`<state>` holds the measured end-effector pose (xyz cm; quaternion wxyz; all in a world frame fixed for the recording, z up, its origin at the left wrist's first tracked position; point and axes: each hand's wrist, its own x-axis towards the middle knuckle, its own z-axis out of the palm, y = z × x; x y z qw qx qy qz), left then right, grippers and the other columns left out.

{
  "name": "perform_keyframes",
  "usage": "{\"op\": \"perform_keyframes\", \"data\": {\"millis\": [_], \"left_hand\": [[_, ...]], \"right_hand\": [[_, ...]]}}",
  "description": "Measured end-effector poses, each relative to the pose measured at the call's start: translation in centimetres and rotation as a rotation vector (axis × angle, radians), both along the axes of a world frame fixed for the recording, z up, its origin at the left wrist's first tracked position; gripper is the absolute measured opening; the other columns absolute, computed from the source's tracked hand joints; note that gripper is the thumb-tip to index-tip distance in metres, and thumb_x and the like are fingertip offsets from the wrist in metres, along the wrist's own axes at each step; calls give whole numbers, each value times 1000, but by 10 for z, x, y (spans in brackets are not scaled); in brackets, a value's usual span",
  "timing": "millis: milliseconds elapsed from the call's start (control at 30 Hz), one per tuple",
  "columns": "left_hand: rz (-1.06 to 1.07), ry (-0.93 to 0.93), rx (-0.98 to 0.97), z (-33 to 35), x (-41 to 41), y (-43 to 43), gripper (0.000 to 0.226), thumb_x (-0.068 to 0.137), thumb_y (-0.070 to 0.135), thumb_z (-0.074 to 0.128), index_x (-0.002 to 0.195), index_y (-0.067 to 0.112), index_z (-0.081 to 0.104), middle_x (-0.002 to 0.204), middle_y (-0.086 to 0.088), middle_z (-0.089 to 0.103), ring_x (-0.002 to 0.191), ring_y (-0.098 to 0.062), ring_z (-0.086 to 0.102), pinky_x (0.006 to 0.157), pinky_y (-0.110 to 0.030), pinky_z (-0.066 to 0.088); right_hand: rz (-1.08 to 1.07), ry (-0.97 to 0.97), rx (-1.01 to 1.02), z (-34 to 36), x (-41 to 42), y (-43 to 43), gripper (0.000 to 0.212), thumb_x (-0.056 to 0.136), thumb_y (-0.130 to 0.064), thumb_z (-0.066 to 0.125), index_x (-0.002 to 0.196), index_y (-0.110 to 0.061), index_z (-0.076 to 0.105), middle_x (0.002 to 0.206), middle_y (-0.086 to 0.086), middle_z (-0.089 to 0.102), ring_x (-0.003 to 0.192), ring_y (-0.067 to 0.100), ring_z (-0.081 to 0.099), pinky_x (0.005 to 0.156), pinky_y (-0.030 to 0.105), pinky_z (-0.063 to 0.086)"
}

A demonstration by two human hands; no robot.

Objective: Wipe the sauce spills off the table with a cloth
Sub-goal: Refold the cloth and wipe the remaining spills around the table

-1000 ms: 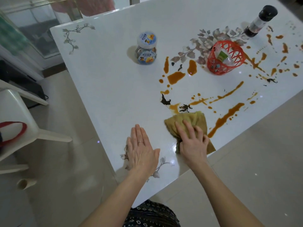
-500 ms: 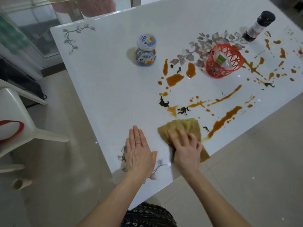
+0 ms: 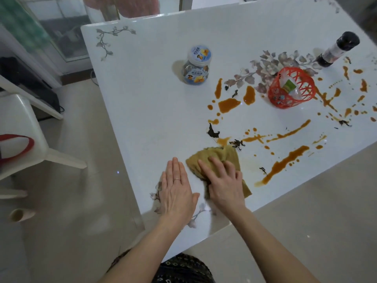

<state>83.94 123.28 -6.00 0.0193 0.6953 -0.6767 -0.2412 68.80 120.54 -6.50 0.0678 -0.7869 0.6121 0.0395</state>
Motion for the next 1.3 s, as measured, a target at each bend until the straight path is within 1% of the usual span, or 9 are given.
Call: {"op": "perform_keyframes", "data": {"millis": [100, 233, 400, 600, 733, 933, 1000, 1133, 1300], "left_hand": [[14, 32, -10, 0, 0, 1, 99, 88, 49, 51, 145, -2, -13, 152, -16, -23, 142, -30, -21, 118, -42, -4], [68, 38, -99, -4, -1, -2, 106, 74, 49, 68, 147, -3, 11, 156, -17, 6, 144, -30, 7, 116, -43, 8], [91, 53, -68, -2, 0, 0, 109, 77, 46, 68, 147, 1, -3, 156, -13, -8, 145, -27, -6, 116, -39, -6], [231, 87, -70, 0, -4, -5, 121, 75, 54, 67, 144, 10, -24, 154, -4, -25, 143, -16, -19, 117, -30, -9], [300, 62, -61, 3, -9, -4, 131, 69, 54, 73, 142, 12, -28, 152, -5, -29, 142, -18, -22, 119, -34, -5], [361, 61, -53, 8, -5, -5, 134, 66, 55, 74, 142, 12, -28, 153, -3, -29, 141, -17, -26, 119, -36, -6], [398, 103, -89, 8, -4, -4, 124, 70, 45, 74, 145, 14, -20, 155, -1, -20, 144, -16, -17, 120, -35, 1], [619, 140, -283, 9, -2, 3, 77, 76, 0, 53, 146, 8, 21, 151, -9, 22, 138, -22, 24, 115, -32, 24], [752, 65, -436, 10, 15, -6, 56, 78, -5, 39, 133, 4, 44, 134, -11, 45, 121, -26, 42, 104, -34, 36]], "right_hand": [[-229, -34, -16, 2, 9, -19, 66, 76, -15, 47, 139, -37, 46, 143, 3, 44, 115, 35, 40, 79, 45, 36], [15, -9, 2, 4, 22, 8, 62, 80, -24, 47, 140, -38, 47, 142, 1, 47, 117, 32, 43, 80, 40, 32], [-91, -57, 15, 4, 29, -45, 62, 80, -26, 30, 138, -38, 47, 143, 4, 45, 119, 36, 39, 82, 45, 34], [224, -57, 32, 4, 42, -57, 62, 79, -28, 32, 139, -40, 44, 144, 1, 42, 116, 34, 39, 78, 41, 32], [298, -3, 73, 5, 71, -103, 67, 90, -22, 41, 149, -45, 17, 158, -1, 11, 127, 35, 23, 89, 47, 30], [576, 57, 53, 7, 110, -124, 64, 94, -45, 42, 150, -44, 12, 159, -5, 11, 132, 36, 20, 93, 49, 29], [659, 78, 25, 5, 117, -123, 63, 95, -43, 40, 151, -45, 10, 160, -7, 9, 133, 36, 18, 92, 49, 28], [757, 57, 12, -4, 118, -107, 58, 96, -45, 39, 149, -49, 14, 159, -8, 16, 132, 37, 21, 90, 49, 27], [842, 32, 27, -3, 112, -73, 52, 93, -46, 49, 143, -44, 37, 156, -10, 24, 130, 36, 19, 89, 53, 35]]}}
